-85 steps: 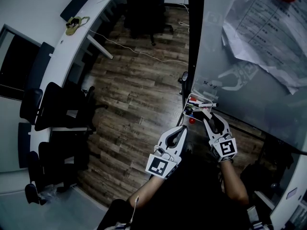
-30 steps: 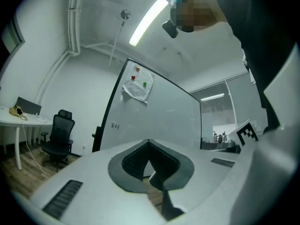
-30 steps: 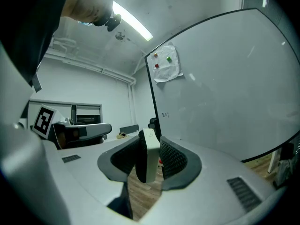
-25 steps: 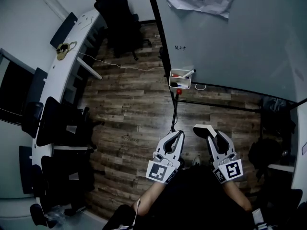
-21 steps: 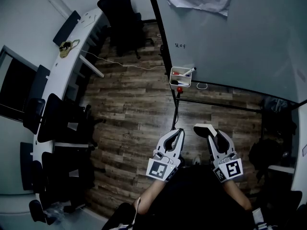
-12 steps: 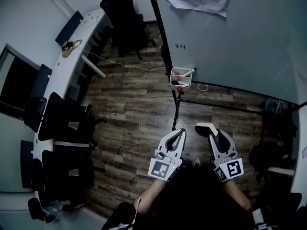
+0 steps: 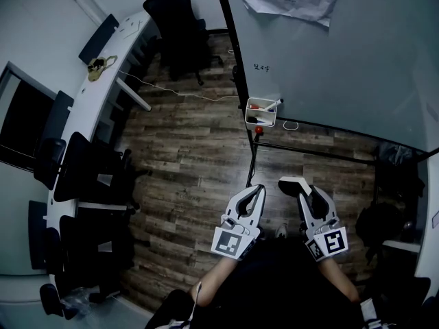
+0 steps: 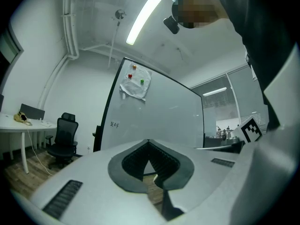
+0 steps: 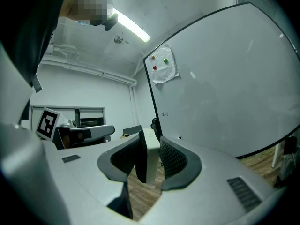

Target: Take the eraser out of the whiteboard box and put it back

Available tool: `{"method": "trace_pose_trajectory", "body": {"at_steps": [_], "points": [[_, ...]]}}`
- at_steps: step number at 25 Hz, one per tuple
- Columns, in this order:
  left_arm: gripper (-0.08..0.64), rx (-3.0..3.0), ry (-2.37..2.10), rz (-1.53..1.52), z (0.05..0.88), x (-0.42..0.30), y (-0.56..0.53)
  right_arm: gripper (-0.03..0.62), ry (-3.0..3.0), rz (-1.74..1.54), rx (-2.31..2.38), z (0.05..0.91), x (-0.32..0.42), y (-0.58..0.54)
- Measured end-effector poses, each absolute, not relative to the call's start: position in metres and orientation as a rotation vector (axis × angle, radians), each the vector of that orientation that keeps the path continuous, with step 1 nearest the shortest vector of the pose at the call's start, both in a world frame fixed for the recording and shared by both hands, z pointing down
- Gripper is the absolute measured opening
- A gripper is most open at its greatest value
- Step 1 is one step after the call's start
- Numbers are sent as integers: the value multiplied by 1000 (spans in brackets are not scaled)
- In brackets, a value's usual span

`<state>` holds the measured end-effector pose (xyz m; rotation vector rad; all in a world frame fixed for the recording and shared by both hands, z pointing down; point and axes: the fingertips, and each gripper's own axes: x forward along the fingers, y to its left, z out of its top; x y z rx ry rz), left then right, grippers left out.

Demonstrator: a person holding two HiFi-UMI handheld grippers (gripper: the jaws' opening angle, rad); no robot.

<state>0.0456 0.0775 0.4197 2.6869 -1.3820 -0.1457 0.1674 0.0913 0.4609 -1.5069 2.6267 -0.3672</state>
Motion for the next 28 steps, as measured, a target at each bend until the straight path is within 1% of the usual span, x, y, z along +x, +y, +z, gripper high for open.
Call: {"method": "trace_pose_trajectory", "body": {"at_steps": [18, 28], "points": [[6, 2666, -1374, -170, 421, 7, 51, 143, 2623, -392, -1557, 466, 134, 66], [6, 2667, -1345, -198, 421, -33, 30, 143, 2612, -392, -1609, 466, 98, 44]]}}
